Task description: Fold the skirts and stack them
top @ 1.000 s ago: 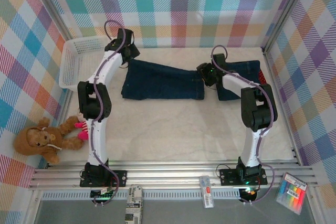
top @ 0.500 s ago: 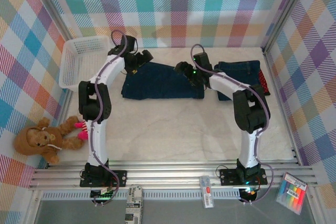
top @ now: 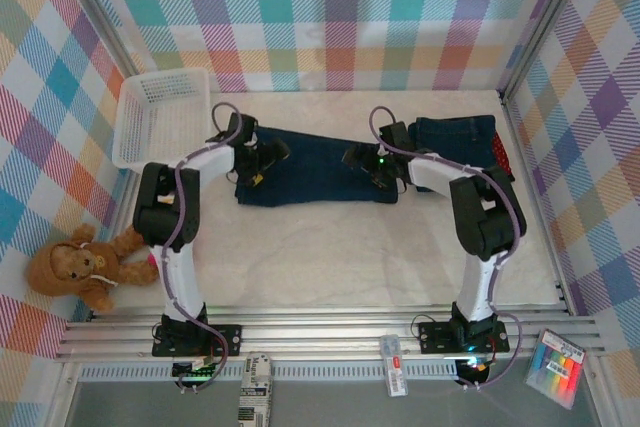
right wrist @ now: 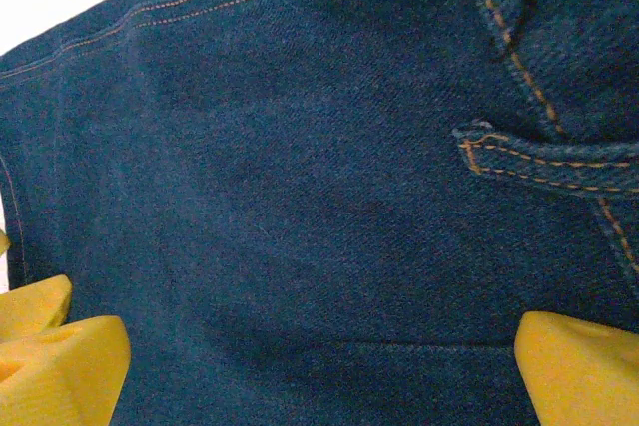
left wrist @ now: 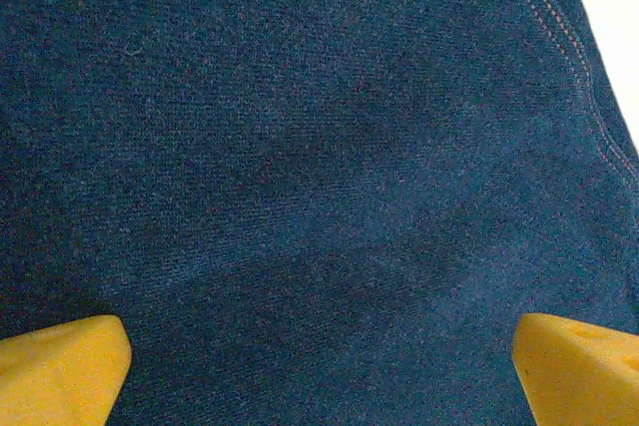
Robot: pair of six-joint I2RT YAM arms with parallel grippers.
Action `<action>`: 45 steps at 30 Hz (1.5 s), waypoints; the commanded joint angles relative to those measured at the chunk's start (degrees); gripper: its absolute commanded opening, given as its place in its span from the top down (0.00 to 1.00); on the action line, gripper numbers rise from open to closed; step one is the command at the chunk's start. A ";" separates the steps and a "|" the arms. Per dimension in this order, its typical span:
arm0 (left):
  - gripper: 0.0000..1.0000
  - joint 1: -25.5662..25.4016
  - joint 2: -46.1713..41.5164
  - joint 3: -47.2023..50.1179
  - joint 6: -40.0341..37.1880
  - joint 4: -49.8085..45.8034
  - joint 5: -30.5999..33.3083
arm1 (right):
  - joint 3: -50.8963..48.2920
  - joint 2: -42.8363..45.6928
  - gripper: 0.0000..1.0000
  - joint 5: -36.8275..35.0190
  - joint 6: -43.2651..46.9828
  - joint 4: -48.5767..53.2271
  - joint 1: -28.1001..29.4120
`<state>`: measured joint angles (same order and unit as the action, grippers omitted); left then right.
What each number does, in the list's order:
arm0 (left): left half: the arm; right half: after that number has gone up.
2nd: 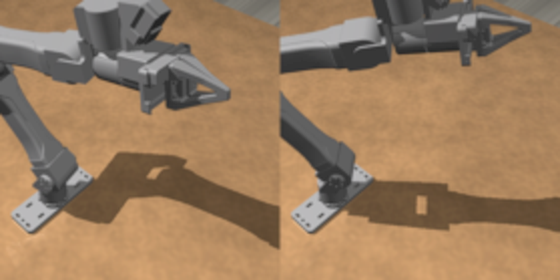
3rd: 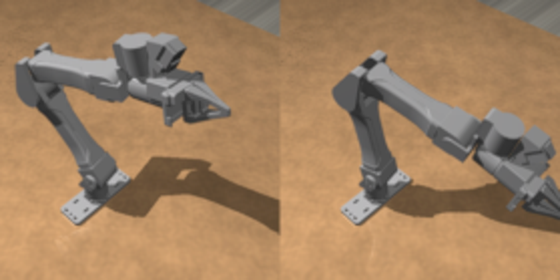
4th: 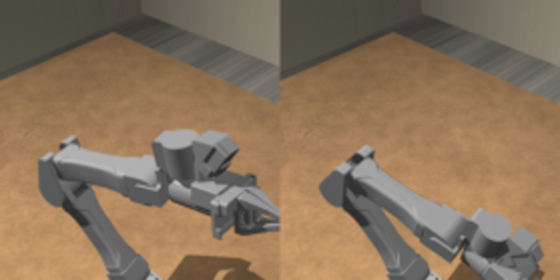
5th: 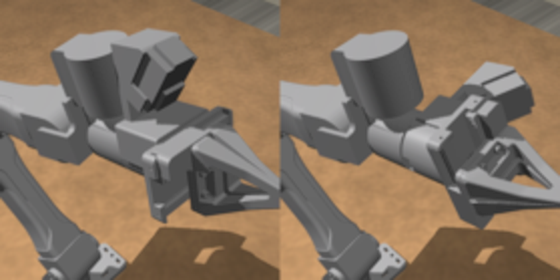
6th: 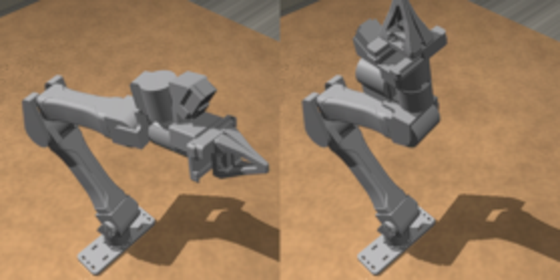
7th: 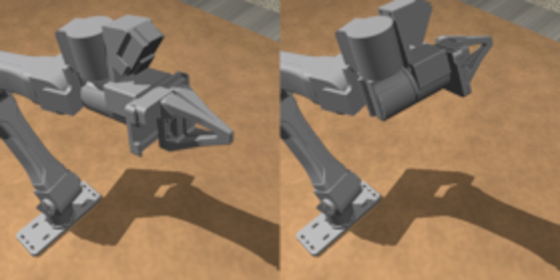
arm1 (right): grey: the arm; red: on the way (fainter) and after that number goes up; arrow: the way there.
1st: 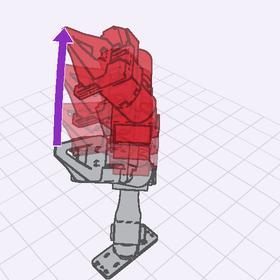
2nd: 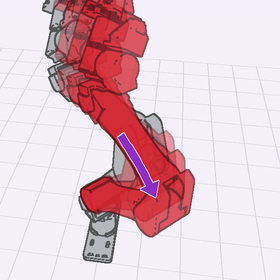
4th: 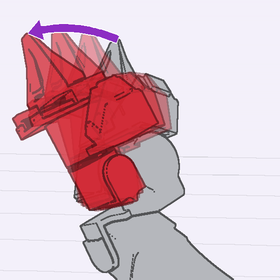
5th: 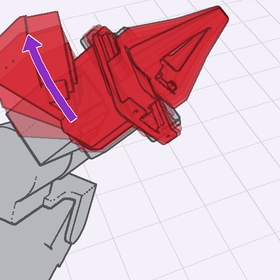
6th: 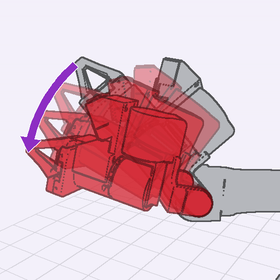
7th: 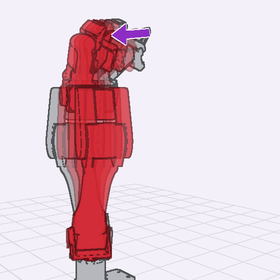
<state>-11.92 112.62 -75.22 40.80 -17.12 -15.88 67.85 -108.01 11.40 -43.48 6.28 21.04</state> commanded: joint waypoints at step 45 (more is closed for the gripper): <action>0.31 -17.51 -12.86 2.23 4.87 -10.46 -2.46 | -12.67 18.85 0.00 -8.21 -12.16 9.90 -4.26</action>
<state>-29.95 98.54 -71.22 49.04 -21.50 -22.06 60.29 -91.48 6.31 -53.60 13.74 17.19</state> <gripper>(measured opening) 0.723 0.996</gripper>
